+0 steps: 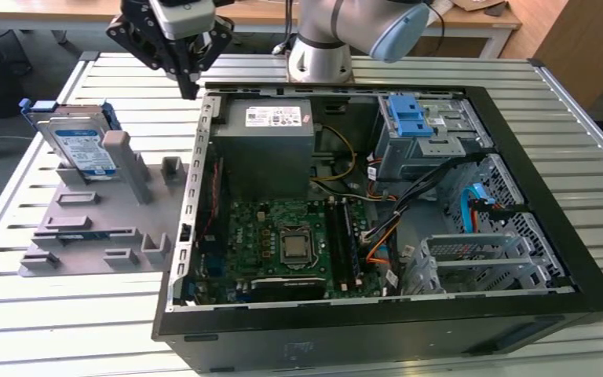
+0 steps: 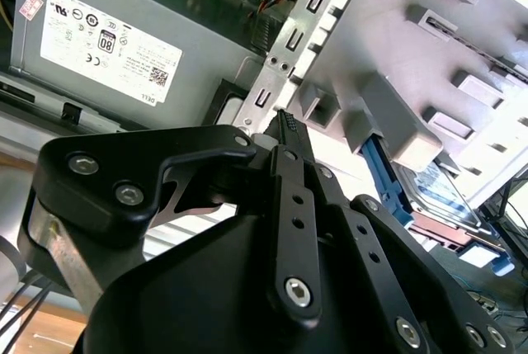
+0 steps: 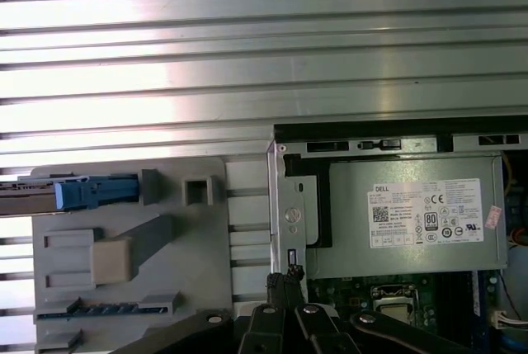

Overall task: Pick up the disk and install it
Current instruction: 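Reach for the disk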

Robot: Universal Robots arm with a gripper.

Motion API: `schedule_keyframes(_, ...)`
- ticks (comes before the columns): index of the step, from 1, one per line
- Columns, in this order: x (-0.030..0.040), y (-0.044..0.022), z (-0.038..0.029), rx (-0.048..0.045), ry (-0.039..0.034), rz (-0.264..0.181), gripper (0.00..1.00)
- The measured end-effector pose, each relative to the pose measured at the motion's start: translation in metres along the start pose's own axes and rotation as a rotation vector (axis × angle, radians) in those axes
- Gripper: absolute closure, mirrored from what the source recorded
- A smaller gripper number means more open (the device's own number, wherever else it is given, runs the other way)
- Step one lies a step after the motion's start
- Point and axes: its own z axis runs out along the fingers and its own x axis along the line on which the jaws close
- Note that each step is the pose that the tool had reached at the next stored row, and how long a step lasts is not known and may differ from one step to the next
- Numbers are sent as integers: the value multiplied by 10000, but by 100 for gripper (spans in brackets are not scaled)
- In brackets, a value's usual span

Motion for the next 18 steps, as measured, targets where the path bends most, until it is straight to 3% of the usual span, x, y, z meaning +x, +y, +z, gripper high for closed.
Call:
schedule_keyframes(12, 116, 17, -1, 1, 2, -2, 89)
schedule_keyframes(18, 232, 44, 2, 0, 0, -1, 89)
